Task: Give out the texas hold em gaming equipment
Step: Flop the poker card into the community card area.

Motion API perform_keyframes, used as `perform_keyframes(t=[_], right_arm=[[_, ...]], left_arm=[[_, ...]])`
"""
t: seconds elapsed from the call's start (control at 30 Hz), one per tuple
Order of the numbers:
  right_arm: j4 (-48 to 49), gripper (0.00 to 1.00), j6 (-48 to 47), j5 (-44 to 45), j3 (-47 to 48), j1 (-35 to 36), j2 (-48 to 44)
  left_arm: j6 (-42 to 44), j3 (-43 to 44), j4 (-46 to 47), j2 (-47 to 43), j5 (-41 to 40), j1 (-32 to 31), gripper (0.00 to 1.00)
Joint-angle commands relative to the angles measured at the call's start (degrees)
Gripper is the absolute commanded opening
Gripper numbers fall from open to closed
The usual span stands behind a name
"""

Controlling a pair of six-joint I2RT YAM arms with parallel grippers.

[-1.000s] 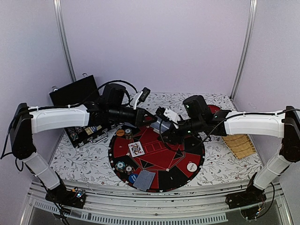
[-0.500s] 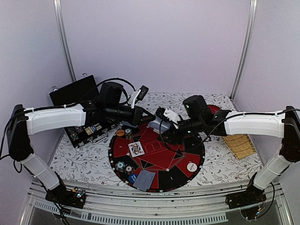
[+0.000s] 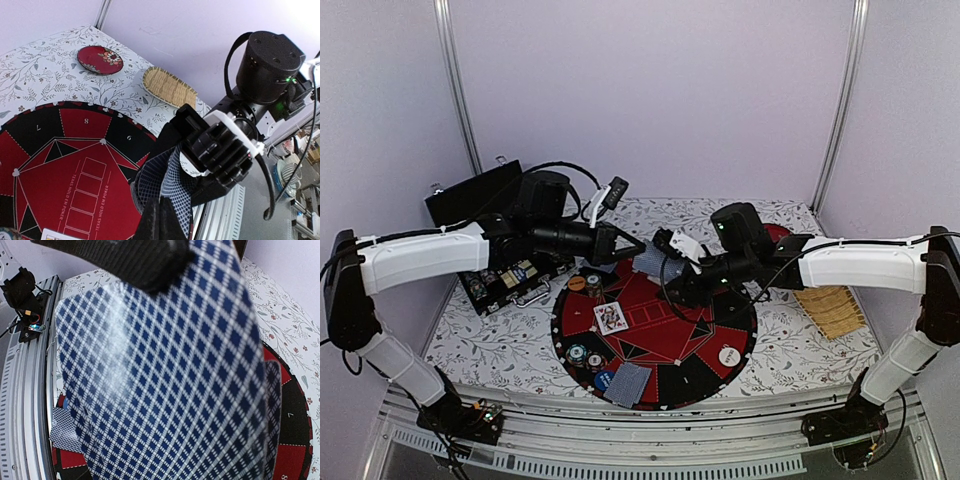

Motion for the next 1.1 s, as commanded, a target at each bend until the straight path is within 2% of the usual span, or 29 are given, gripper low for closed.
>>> perform_keyframes(t=[0.0, 0.17, 0.43, 0.6, 0.73, 0.83, 0.93, 1.07], right_arm=[[0.8, 0.51, -0.07, -1.24, 0.49, -0.45, -0.4], [0.46, 0.51, -0.23, -1.27, 0.49, -0.63, -0.88], [0.73, 0.51, 0.26, -2.02, -0.6, -2.89, -1.44], [0.77, 0.51, 0.78, -2.14, -1.27, -4.53, -1.79], [0.14, 0.51, 1.66, -1.27, -2.28, -7.04, -3.04], [-1.22, 0.51, 2.28, 0.73, -2.53, -9.11, -4.14], [-2.83, 0.51, 3.23, 3.13, -2.63, -11.46, -5.27], [-5.39, 0.51, 4.6, 5.0, -3.07, -14.95, -6.71]], left_arm=[[0.78, -0.72, 1.1, -0.38, 1.95, 0.67, 0.0], [1.07, 0.09, -1.44, 0.26, 1.48, 1.69, 0.0], [-0.06, -3.73, 2.91, -7.17, 1.96, 4.1, 0.0], [1.53, -3.06, -0.88, -9.84, -1.33, 5.93, 0.0], [6.57, -1.11, -9.82, -13.75, -17.01, 6.44, 0.0], [10.25, -1.03, -13.49, -13.51, -29.08, 5.78, 0.0], [13.15, 0.2, -15.65, -9.04, -38.0, 2.57, 0.0], [20.42, 3.71, -15.43, 0.11, -53.82, -6.08, 0.0]])
